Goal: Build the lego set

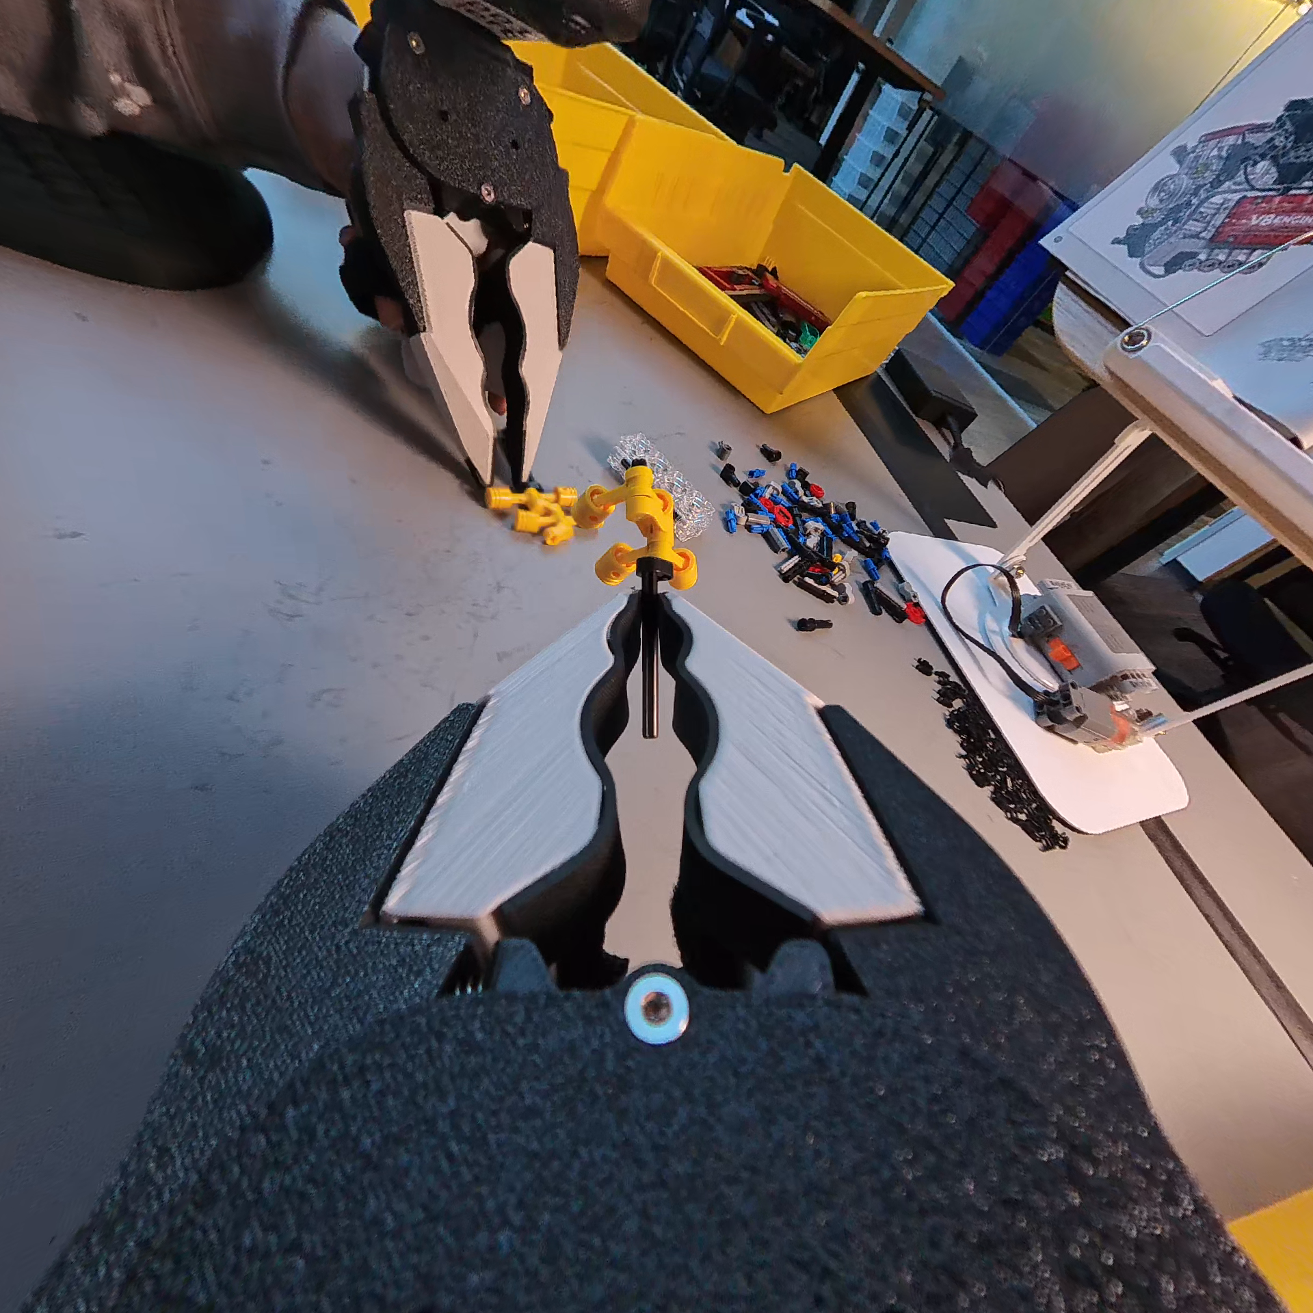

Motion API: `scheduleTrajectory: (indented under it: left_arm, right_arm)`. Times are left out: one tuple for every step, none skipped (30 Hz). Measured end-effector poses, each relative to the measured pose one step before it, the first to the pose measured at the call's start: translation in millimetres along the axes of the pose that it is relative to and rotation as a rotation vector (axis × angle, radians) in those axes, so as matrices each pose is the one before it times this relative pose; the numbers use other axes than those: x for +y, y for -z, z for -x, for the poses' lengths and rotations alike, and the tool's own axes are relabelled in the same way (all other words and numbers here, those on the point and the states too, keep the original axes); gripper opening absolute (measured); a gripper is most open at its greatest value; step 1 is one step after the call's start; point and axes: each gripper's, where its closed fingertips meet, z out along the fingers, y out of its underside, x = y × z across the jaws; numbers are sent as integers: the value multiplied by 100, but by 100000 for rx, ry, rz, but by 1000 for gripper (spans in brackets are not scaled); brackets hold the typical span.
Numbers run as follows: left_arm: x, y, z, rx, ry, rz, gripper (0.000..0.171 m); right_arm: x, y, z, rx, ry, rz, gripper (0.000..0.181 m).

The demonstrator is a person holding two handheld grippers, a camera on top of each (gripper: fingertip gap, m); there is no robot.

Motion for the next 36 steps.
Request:
scheduleTrajectory:
  left_arm:
    - [-347,-287,-260,537,-784,-845,12]
    - [-329,-327,-268,360,-1032,-715,12]
    - [-271,-322,-178,-142,-1447,-379,12]
    - [-251,-266,-184,34,-1420,-260,12]
    - [-192,-185,-235,775,-1190,92,12]
    - [-150,-71,-137,462,-1142,281,12]
    - [-173,86,92,-591,-879,-273,12]
    - [-217,251,237,-952,16,-846,11]
    - [-193,385,308,-936,930,-994,11]
    - [-128,464,379,-1306,1183,-953,11]
    - [-53,494,362,-1354,975,-658,11]
    - [65,424,232,-734,922,-175,11]
    - [191,270,75,21,1026,576,11]
    - [335,67,6,320,689,1502,12]
    - [371,-145,66,-379,-110,1810,12]
    - [311,-253,17,-280,-754,1746,12]
    - [219,-308,-110,583,-844,1559,12]
    - [97,-313,-129,720,-799,1247,9]
    - [61,-313,-92,662,-1244,1240,6]
    - [-105,-262,-97,758,-1852,620,6]
    - [-224,-216,-193,1681,-2189,78,5]
    - [-271,-223,-274,2365,-2337,-37,4]
    - [-334,-269,-250,2137,-2767,-190,4]
    - [-379,-319,-222,1703,-3298,-243,4]
    - [-407,-319,-200,1420,-3344,-179,4]
    - [-442,-355,-230,1533,-2997,-255,4]
    - [-505,-353,-210,1375,-2465,-601,4]
    - [-494,-326,-184,1230,-1949,-754,3]
    - [-488,-247,-172,1152,-1625,-978,4]
    - [-502,-152,-63,459,-1186,-1597,4]
    - [-502,-45,47,-70,-447,-2169,4]
    - [-490,49,39,-34,221,-2627,4]
    - [-469,104,30,-170,757,-2860,4]
    - [-375,109,45,-442,1077,-2338,4]
    - [-244,82,3,-580,821,-1316,4]
    - [-83,50,23,-805,468,-233,4]
  right_arm:
    - [-7,-3,11,-61,-32,-49,3]
    - [14,-3,10,-104,-9,11,3]
    - [28,-3,17,-122,-14,50,3]
    - [18,-6,13,-42,5,7,3]
    - [0,0,0,-16,28,1,3]
    - [-1,15,-10,35,30,37,3]
    - [-5,21,-17,100,16,-12,4]
    - [-18,28,-31,121,5,-96,3]
    - [-15,29,-23,78,-24,-75,3]
    - [-14,19,-38,108,-19,-78,3]
    - [6,20,-23,-9,-70,-23,3]
    - [27,-6,10,-88,-116,9,3]
    - [18,-19,13,-128,-91,-34,3]
    - [17,-40,45,-251,-142,-30,3]
    - [20,-52,61,-302,-95,-20,3]
    - [18,-40,61,-224,16,-1,3]
    - [4,-36,59,-166,131,19,3]
    - [-9,-19,47,-91,130,-54,3]
    - [-56,4,12,83,158,-263,3]
    - [-87,39,-13,107,94,-438,3]
    - [-106,48,-29,114,-42,-526,4]
    - [-93,50,-49,146,-90,-488,3]
    - [-44,50,-69,262,-69,-270,3]
    - [-30,67,-94,439,82,-160,4]
    - [-6,61,-97,415,88,-60,4]
    - [-23,75,-104,440,32,-75,4]
    - [-32,84,-116,429,38,-124,4]
    - [-23,94,-134,485,62,-108,4]
    - [-30,104,-162,584,78,-143,4]
    - [-7,113,-158,542,44,-91,4]
    - [-1,126,-192,621,50,-62,4]
    - [-1,135,-202,674,83,-75,4]
    - [-7,141,-212,636,-21,-137,4]
    - [-7,147,-239,687,-193,-178,4]
    - [2,150,-228,626,-303,-226,4]
    - [1,129,-217,515,-397,-219,4]
